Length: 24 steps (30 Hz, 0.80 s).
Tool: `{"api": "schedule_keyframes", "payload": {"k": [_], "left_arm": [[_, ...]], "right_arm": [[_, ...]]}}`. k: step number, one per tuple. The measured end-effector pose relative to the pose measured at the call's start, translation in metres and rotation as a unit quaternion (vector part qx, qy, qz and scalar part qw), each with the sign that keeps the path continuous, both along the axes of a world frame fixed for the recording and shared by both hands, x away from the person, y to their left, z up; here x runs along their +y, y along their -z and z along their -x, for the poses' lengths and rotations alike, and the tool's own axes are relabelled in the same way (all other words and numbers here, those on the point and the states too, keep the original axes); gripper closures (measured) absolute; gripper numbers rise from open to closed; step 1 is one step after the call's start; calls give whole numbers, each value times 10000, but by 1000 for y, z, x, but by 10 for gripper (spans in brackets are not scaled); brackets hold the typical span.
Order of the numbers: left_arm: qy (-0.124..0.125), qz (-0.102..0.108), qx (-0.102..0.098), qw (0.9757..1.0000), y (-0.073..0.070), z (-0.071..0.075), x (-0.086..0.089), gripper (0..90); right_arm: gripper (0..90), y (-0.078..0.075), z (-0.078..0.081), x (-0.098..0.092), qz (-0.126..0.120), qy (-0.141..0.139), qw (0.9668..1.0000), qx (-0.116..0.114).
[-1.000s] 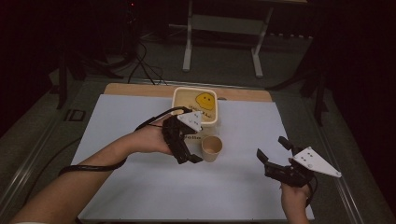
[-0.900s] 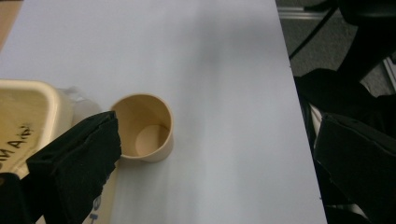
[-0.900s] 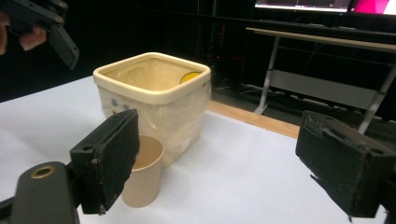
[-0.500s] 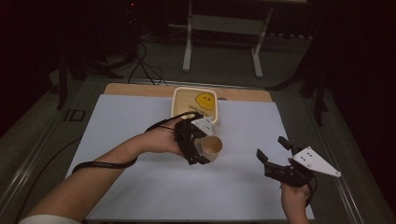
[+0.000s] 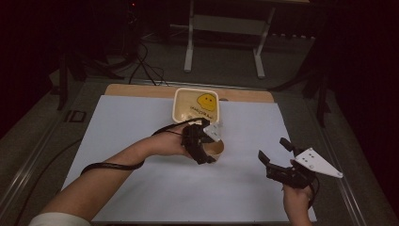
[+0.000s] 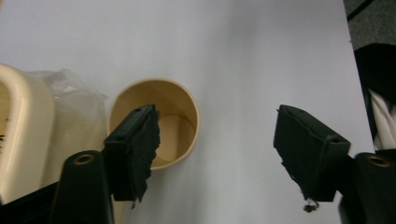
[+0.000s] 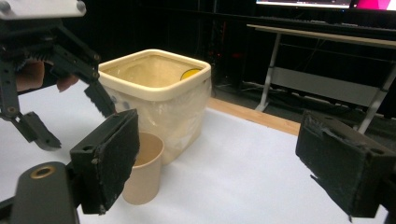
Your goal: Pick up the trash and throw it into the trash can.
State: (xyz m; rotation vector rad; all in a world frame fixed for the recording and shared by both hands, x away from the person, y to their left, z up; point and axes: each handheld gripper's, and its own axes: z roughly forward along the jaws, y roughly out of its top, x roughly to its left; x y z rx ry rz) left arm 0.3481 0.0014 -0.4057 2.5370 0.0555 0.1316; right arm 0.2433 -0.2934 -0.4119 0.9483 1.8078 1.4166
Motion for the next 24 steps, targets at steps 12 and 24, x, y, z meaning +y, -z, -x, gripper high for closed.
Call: {"api": "schedule_keyframes", "payload": {"k": [12,24], "left_arm": [[-8,-374,-50,9993,23,-4,-13,511],[83,-689,-169,9974,44,-13,-23,737]], "right_arm": [[136,1,-1,1,44,-44,10000,68],[136,1,-1,2,80,-98,9999,82]]}}
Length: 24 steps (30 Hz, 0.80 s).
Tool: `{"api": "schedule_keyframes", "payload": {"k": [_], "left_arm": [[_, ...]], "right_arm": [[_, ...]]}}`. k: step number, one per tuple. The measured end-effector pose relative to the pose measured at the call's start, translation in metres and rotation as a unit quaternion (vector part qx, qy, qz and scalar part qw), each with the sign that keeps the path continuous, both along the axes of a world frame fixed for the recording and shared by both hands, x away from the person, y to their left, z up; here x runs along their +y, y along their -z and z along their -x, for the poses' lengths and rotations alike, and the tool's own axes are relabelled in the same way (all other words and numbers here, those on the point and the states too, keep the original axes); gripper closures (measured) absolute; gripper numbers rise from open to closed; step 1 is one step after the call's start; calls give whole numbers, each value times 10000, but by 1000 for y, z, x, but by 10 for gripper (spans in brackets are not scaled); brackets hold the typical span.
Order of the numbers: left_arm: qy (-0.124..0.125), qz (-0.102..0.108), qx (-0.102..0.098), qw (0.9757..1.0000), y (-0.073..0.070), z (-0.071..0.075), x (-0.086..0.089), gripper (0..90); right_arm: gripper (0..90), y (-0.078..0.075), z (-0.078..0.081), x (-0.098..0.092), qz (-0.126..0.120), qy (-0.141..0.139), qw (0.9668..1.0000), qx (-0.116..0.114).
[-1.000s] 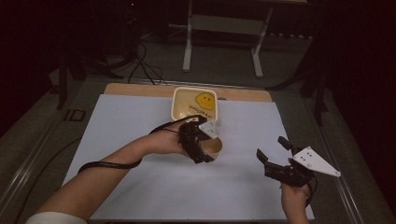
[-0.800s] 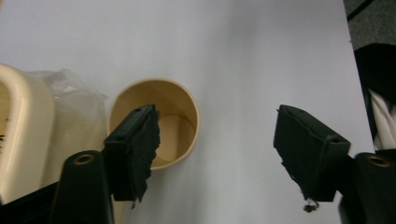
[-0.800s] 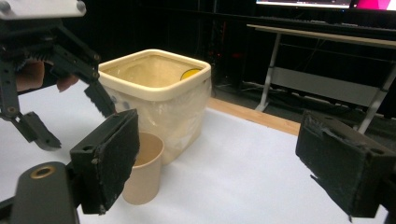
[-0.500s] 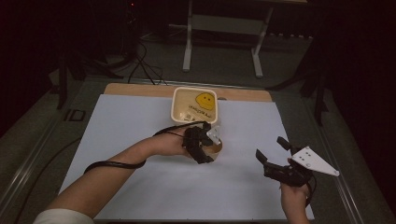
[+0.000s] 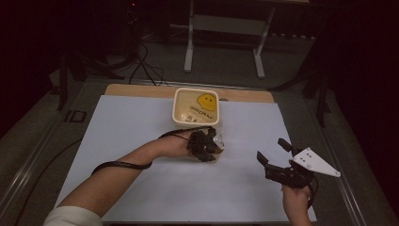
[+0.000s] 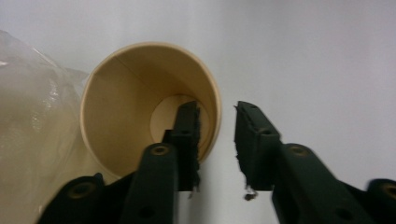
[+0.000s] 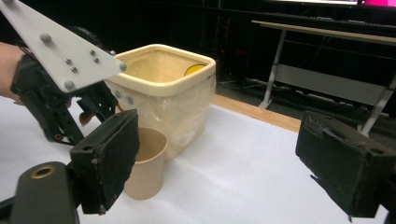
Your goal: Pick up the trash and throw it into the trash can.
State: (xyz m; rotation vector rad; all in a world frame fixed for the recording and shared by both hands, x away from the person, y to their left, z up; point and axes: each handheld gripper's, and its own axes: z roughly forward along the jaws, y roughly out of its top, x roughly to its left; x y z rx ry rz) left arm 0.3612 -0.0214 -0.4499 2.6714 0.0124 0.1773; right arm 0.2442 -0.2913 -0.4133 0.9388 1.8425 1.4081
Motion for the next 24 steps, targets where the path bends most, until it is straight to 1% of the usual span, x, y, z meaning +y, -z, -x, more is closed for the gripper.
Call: {"api": "schedule_keyframes", "payload": {"k": [1,2,3,4,6,7,8,9,11,12,13,14,16,17,19,20,21,23,24], "left_arm": [[10,9,40,10000,1,-1,-1,781],[19,-23,14,10000,3,-2,-1,781],[57,-14,11,10000,4,-2,-2,838],[105,-27,33,9999,5,-3,-3,853],[137,-32,10,9999,5,-3,-3,859],[124,-26,29,9999,5,-4,-3,859],[168,-30,-89,9998,4,-3,-3,871],[168,-30,-89,9998,4,-3,-3,873],[188,4,-176,9997,5,-2,-2,876],[188,4,-176,9997,5,-2,-2,880],[302,67,-225,9993,5,0,-1,882],[356,47,-250,9990,5,0,-1,882],[424,138,-251,9987,4,1,1,884],[553,150,-220,9981,2,2,2,886],[594,172,-208,9979,1,3,2,886],[658,223,-117,9975,0,4,3,886],[694,229,-120,9973,-1,5,4,887],[785,343,2,9963,-5,7,5,887],[799,371,-39,9961,-7,9,5,887]], "right_arm": [[137,0,0,0,15,-1,10000,2],[137,0,0,0,15,-1,10000,2],[137,0,0,0,19,-15,10000,2],[137,0,0,0,21,-8,10000,-2],[137,1,0,-1,14,-9,10000,26],[137,1,0,-1,14,-9,10000,26],[137,1,0,-1,4,-7,10000,27],[137,1,0,-1,4,-7,10000,27],[137,1,0,0,13,-7,10000,26],[137,1,0,0,13,-7,10000,26],[137,1,0,0,12,-5,10000,25],[137,1,0,0,12,-5,10000,25],[137,1,0,0,21,6,10000,10],[138,0,0,-1,14,9,10000,11],[137,0,0,-1,11,13,10000,5],[138,0,0,-1,1,12,10000,10],[138,0,-1,-1,3,22,10000,-9],[138,0,-1,-2,-2,28,10000,-17],[138,0,-1,-2,-10,29,10000,-17]]}}
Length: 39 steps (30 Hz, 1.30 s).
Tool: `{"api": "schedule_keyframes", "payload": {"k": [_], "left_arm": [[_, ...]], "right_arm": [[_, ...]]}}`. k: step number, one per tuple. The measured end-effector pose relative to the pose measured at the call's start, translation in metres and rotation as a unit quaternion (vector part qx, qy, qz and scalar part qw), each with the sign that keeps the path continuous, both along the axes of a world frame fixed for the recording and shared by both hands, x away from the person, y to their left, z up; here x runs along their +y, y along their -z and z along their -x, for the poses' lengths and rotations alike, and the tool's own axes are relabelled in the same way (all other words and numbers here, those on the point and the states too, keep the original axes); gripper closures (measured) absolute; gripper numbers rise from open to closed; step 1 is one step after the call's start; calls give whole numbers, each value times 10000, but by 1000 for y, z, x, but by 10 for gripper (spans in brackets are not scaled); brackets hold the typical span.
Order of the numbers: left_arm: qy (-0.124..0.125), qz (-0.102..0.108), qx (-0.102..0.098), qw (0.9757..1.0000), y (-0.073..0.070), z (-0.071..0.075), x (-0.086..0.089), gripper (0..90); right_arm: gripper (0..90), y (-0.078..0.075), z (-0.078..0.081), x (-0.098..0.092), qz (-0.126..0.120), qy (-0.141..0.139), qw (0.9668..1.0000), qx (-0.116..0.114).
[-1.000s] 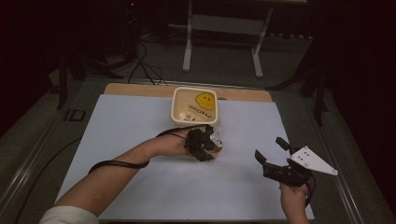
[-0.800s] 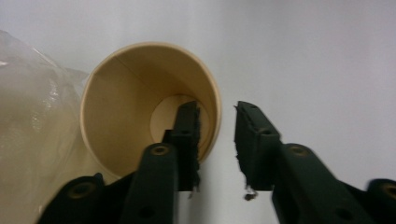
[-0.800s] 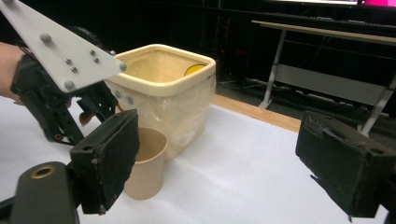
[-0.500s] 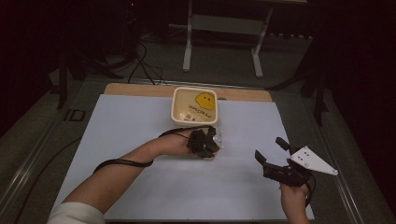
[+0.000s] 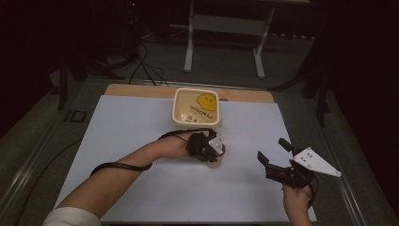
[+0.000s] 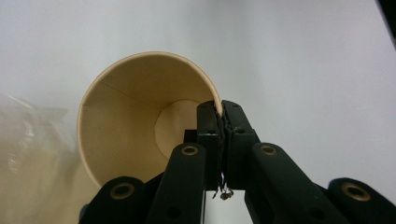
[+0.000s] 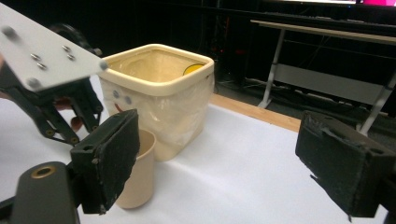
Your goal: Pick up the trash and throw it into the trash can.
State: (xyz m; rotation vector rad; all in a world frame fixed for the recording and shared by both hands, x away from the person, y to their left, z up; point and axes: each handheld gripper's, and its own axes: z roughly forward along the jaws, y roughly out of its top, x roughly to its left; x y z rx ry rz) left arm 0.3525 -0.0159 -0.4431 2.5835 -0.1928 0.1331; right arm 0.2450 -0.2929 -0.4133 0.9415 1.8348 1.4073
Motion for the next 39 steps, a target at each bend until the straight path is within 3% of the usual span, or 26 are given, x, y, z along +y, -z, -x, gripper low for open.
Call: {"api": "schedule_keyframes", "payload": {"k": [1,3,6,14,39], "left_arm": [[54,101,94,9999,-4,2,1,887],[91,116,82,9999,-7,4,2,887],[163,227,218,9994,-14,8,5,887],[318,312,269,9986,-30,16,12,888],[450,514,182,9975,-87,34,30,888]], "right_arm": [[138,0,0,0,4,1,10000,-10],[138,0,0,0,-1,10,10000,-2],[138,-1,0,0,0,17,10000,-12],[138,-1,1,0,-15,33,10000,-13],[138,-2,1,1,-50,48,10000,-12]]}}
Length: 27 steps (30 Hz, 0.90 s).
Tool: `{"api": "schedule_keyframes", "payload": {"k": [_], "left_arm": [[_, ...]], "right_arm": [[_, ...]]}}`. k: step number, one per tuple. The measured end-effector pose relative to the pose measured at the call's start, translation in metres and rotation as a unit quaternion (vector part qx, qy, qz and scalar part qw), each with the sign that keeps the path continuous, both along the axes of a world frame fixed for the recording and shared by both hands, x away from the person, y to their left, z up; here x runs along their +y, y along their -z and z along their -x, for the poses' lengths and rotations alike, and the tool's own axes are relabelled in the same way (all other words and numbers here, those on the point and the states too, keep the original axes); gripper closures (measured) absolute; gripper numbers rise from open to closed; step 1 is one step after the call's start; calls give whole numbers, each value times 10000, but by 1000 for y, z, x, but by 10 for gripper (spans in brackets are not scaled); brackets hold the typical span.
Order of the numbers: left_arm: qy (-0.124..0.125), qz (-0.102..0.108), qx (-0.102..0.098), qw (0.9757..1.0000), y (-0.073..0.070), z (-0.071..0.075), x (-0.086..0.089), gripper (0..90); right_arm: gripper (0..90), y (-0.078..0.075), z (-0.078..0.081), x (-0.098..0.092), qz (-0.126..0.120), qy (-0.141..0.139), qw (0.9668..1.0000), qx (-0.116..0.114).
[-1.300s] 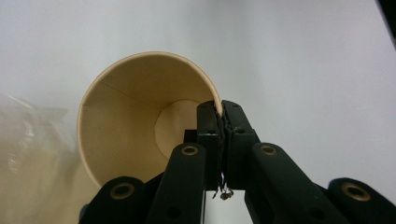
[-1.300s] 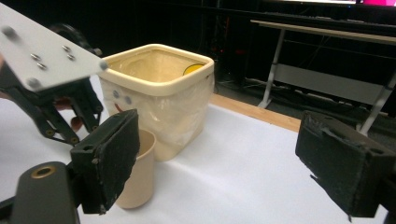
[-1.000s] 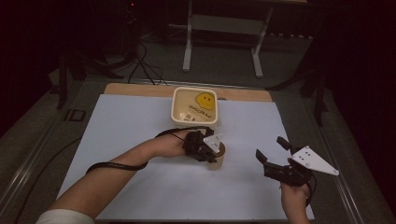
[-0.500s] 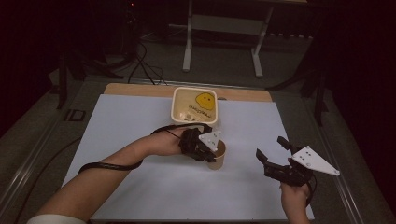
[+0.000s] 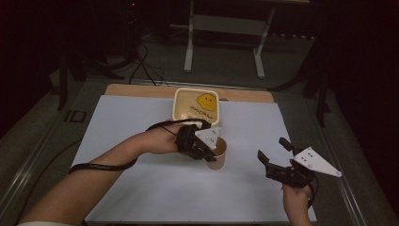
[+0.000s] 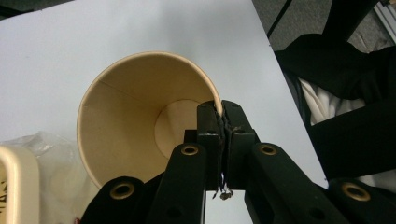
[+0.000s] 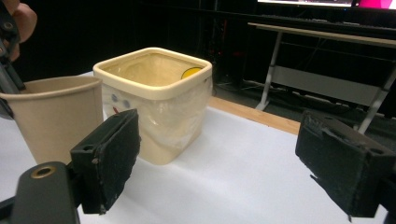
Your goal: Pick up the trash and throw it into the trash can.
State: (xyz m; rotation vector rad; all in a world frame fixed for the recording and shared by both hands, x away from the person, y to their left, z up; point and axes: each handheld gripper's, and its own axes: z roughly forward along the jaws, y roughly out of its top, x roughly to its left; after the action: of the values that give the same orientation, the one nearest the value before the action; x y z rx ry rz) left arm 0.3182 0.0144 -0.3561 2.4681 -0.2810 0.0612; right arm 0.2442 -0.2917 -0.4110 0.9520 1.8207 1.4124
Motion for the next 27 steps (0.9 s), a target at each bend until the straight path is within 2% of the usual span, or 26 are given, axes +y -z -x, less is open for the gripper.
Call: {"api": "schedule_keyframes", "payload": {"k": [11,18,25,27], "left_arm": [[-48,94,-97,9999,-23,1,12,888],[-175,149,-157,9996,-37,-4,20,887],[-221,113,-320,9992,-51,-6,25,887],[-221,106,-314,9992,-53,-7,26,887]], "right_arm": [[138,0,-1,2,-17,-22,10000,17],[138,0,-2,3,0,-46,10000,-4],[138,1,-3,3,22,-48,10000,6],[138,1,-3,3,24,-57,10000,1]]}}
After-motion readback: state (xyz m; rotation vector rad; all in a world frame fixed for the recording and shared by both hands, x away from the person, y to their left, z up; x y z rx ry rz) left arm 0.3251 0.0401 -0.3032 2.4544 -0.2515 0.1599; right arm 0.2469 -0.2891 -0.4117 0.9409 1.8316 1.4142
